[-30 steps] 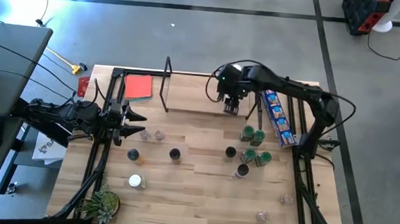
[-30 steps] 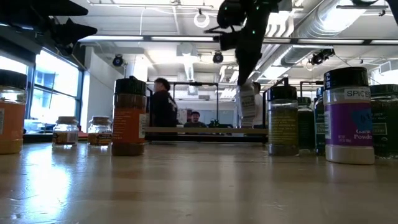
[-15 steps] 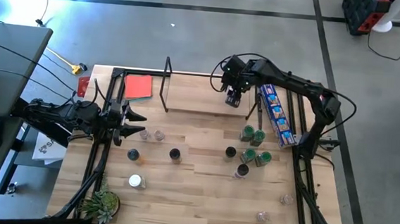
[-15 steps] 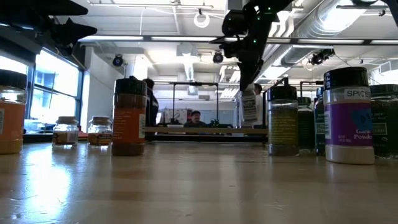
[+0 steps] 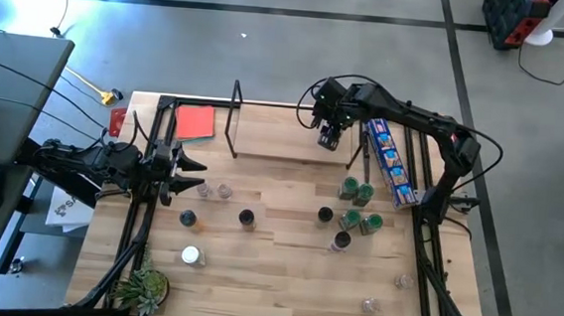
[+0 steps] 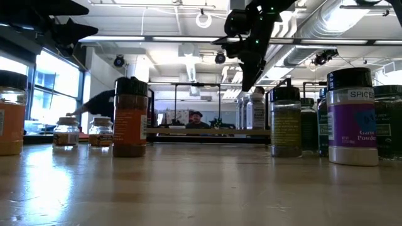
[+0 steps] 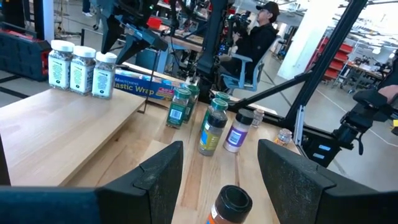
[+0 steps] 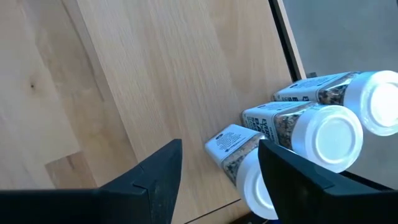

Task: Shelf spices
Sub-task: Adjust the white seasoning bottles

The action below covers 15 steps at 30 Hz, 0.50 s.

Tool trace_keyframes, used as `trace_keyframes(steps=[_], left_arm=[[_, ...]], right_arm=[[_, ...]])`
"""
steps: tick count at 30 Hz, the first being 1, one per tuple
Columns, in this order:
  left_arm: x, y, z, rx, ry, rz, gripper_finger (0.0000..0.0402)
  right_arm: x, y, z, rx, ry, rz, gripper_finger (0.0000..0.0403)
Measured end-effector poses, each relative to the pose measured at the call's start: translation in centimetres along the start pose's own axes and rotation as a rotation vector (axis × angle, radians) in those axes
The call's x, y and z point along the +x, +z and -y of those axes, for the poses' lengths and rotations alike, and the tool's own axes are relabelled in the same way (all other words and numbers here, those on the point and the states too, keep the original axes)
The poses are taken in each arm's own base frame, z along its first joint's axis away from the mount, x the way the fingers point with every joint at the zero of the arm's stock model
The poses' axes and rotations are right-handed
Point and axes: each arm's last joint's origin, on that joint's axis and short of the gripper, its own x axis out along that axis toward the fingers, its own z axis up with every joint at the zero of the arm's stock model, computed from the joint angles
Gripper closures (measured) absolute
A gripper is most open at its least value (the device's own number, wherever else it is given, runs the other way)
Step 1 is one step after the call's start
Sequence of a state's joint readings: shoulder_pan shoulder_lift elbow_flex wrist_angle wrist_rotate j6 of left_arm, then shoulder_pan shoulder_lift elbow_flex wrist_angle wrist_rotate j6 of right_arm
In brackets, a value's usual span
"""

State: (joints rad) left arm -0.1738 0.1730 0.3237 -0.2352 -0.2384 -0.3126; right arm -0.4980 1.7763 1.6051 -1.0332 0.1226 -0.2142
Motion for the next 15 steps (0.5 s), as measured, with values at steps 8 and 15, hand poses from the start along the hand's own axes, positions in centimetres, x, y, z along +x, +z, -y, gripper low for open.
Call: trace_keyframes(steps=[8, 15], left_arm=[[0.0, 0.0, 0.0, 0.0, 0.0, -0.001, 0.02], [0.0, -0.6, -0.3, -0.005, 0.065, -0.045, 0.02]], right_arm=[[0.0, 0.0, 0.0, 0.014, 0.001, -0.001, 0.0198], [-1.4, 0.5, 0.0, 0.052, 0.001, 0.011, 0.0198]])
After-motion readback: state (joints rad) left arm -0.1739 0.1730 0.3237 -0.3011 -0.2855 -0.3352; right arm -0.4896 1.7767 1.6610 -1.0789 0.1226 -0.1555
